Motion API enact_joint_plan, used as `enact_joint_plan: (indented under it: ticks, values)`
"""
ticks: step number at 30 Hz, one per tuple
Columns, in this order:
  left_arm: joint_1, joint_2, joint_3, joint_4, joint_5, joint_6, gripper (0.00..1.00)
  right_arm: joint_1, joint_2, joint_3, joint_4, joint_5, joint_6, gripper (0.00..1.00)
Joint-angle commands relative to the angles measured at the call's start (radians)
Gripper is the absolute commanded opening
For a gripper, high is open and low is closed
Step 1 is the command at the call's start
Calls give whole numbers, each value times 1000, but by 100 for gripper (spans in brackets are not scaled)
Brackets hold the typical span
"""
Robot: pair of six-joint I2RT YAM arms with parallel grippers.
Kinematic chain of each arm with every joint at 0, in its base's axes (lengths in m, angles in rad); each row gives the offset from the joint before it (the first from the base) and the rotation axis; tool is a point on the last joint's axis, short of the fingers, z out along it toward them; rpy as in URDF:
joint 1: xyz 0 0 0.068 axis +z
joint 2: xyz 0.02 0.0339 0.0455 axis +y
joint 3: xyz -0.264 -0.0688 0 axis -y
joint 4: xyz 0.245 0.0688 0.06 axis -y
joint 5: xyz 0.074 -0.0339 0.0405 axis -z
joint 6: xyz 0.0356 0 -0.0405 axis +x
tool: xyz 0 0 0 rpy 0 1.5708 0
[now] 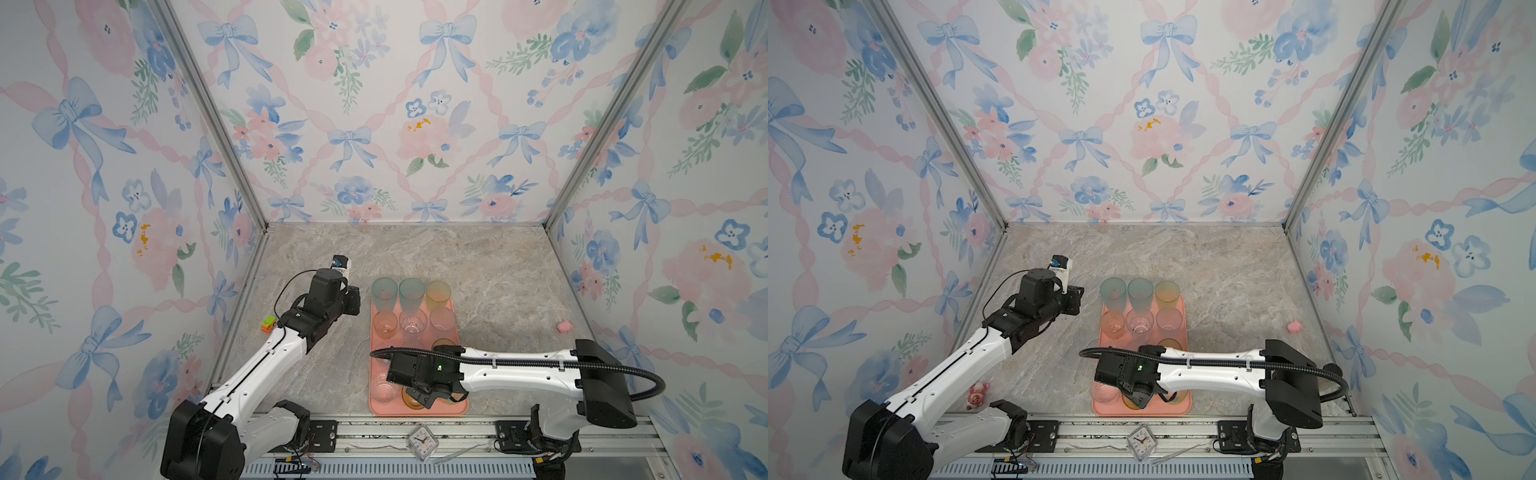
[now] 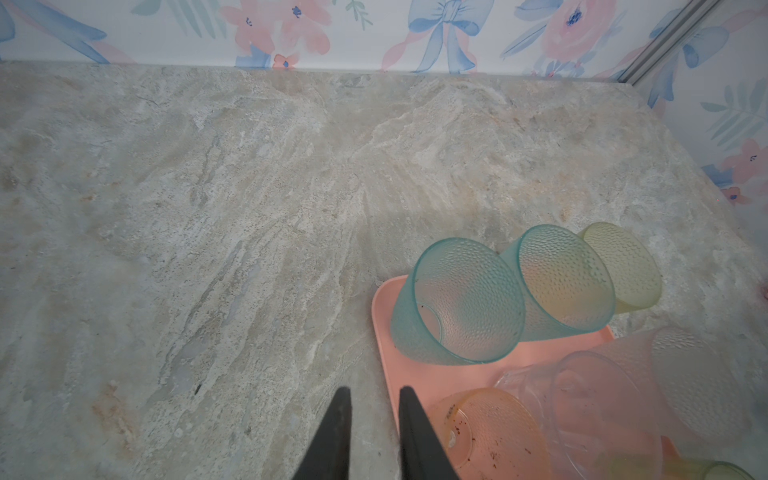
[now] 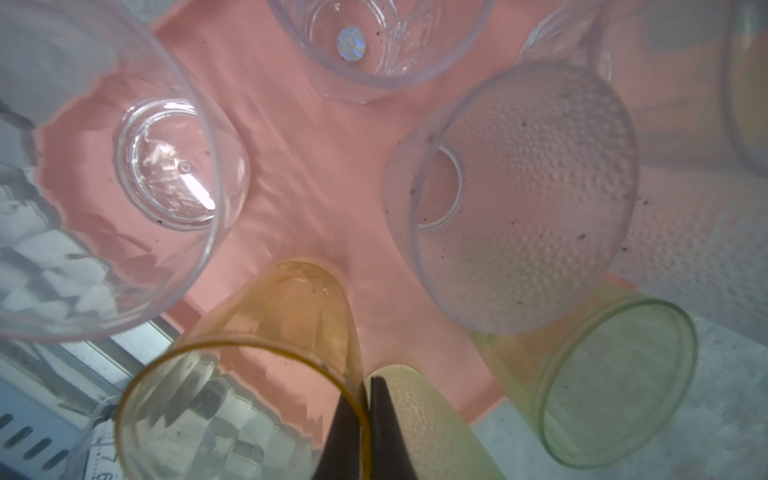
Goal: Place the glasses into the tray
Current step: 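Lower the yellow cup onto the tray's near end with the right gripper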
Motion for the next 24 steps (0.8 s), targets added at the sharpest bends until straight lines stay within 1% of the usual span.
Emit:
enact_joint_plan:
  ticks: [1,7,9,14,24]
  values:
    - [-5,8,-10,13,-8,-2,23,-17,10,-28,14,-12,-11,0]
    - [-5,12,-9,11,-4,1,24,-29,10,-47,18,-20,-11,1]
    - [-5,13,-7,10,-4,1,24,-31,7,-52,17,-22,-11,3]
    - [-5,16,-4,11,-2,1,24,-36,1,-58,9,-20,-9,11]
    - [-5,16,-3,8,-8,3,24,-39,-2,-55,1,-15,-14,16]
